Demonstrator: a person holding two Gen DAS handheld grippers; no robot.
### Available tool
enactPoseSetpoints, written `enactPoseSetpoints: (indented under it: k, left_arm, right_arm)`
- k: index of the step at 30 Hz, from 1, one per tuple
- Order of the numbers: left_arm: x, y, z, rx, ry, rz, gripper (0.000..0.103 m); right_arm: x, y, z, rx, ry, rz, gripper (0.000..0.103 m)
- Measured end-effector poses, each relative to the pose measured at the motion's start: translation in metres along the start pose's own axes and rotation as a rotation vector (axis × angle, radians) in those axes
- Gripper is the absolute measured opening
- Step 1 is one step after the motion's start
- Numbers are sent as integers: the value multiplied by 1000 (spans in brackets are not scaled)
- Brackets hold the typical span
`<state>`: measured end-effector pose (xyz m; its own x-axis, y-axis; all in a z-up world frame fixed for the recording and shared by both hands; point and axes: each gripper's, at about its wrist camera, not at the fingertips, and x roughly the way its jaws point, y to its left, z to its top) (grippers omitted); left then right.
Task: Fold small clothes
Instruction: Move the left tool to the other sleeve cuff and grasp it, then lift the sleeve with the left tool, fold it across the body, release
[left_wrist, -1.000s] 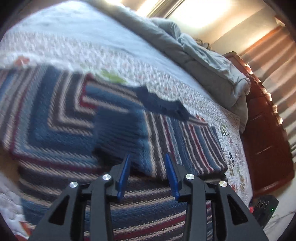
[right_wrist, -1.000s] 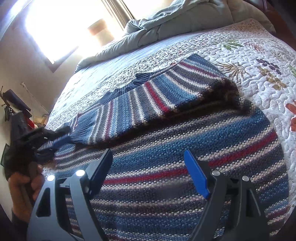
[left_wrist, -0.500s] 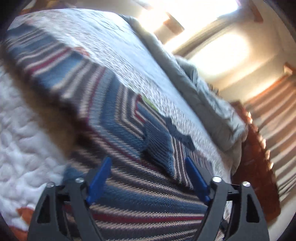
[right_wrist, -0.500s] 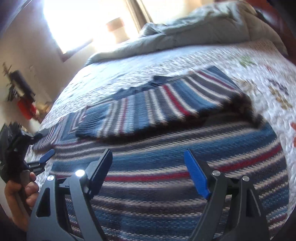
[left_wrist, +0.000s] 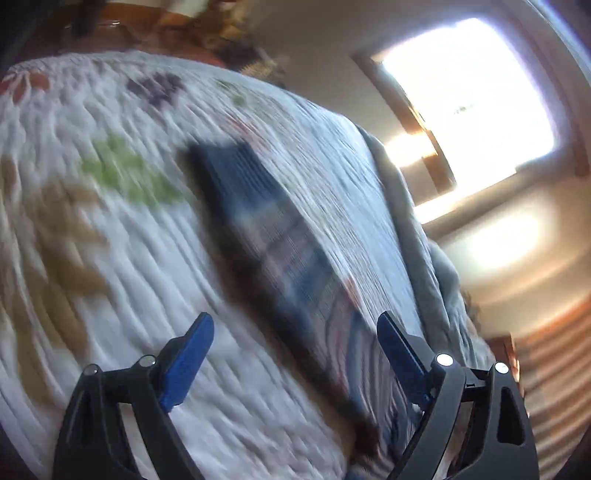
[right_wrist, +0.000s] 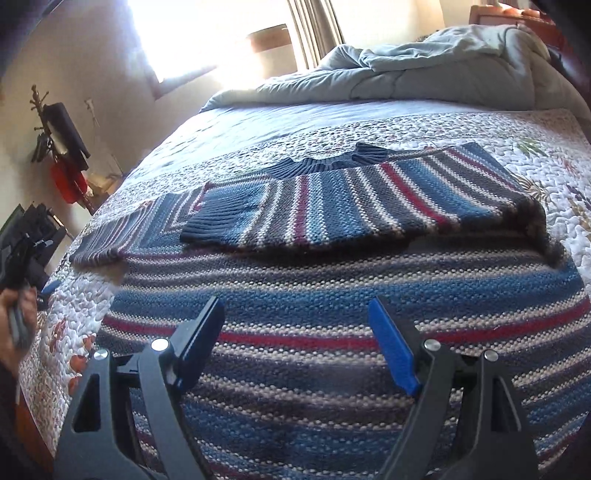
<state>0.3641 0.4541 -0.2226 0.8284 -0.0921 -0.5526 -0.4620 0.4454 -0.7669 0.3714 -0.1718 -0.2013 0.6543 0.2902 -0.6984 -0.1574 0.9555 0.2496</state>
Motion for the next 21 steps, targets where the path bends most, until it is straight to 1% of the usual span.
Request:
enactPoseSetpoints:
  k: [1, 3, 4, 7, 10, 12, 14, 16, 17, 18, 19, 21]
  left_arm:
    - [5, 15, 20, -51, 8, -15, 90]
    - [16, 39, 49, -140, 10, -25, 90]
    - [21, 43, 58, -142, 16, -20, 90]
    - [42, 46, 71, -114, 26, -12, 90]
    - [67, 37, 80, -47, 43, 10, 90]
    - [81, 32, 86, -20, 35, 30, 90]
    - [88, 29, 91, -17, 29, 50, 89]
    - [88, 32, 101, -1, 33, 74, 89]
    - [89, 29, 100, 16, 32, 89, 83]
    - [91, 27, 99, 39, 38, 114, 72]
    - [94, 26, 99, 54, 51, 157, 50]
    - [95, 30, 98, 59, 50, 203, 21]
  right_arm:
    - [0, 1, 0, -4, 0, 2, 81]
    - [2, 4, -1, -17, 0, 0, 81]
    - [3, 6, -2, -24, 2, -2, 81]
    - [6, 8, -4, -38, 8, -2, 82]
    - [9, 8, -5, -40, 14, -6, 82]
    - [10, 8, -6, -40, 16, -10, 82]
    - [13, 8, -6, -37, 22, -11, 82]
    - [16, 7, -6, -33, 26, -16, 82]
    - [16, 7, -6, -32, 28, -17, 82]
    - [16, 7, -6, -27, 30, -12, 82]
    - [16, 6, -6, -22, 29, -9, 82]
    - [14, 5, -6, -14, 29, -3, 82]
